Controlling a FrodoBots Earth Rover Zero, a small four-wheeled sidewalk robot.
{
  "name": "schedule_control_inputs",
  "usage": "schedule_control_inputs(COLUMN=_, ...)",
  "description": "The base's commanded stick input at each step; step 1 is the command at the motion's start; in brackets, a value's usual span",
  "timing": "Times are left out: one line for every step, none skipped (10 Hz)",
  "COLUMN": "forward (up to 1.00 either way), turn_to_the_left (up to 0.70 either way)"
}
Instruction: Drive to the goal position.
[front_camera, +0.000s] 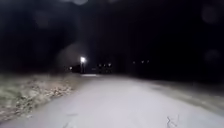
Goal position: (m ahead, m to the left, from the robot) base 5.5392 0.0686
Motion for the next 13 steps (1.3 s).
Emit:
schedule_control_inputs(forward=0.7, turn_to_the_left=0.0)
schedule_control_inputs(forward=0.7, turn_to_the_left=0.0)
schedule_control_inputs(forward=0.7, turn_to_the_left=0.0)
schedule_control_inputs(forward=0.7, turn_to_the_left=0.0)
schedule_control_inputs(forward=0.7, turn_to_the_left=0.0)
schedule_control_inputs(forward=0.7, turn_to_the_left=0.0)
schedule_control_inputs(forward=0.7, turn_to_the_left=0.0)
schedule_control_inputs(forward=0.7, turn_to_the_left=0.0)
schedule_control_inputs(forward=0.7, turn_to_the_left=0.0)
schedule_control_inputs(forward=0.7, turn_to_the_left=0.0)
schedule_control_inputs(forward=0.7, turn_to_the_left=0.0)
schedule_control_inputs(forward=0.7, turn_to_the_left=0.0)
schedule_control_inputs(forward=0.7, turn_to_the_left=0.0)
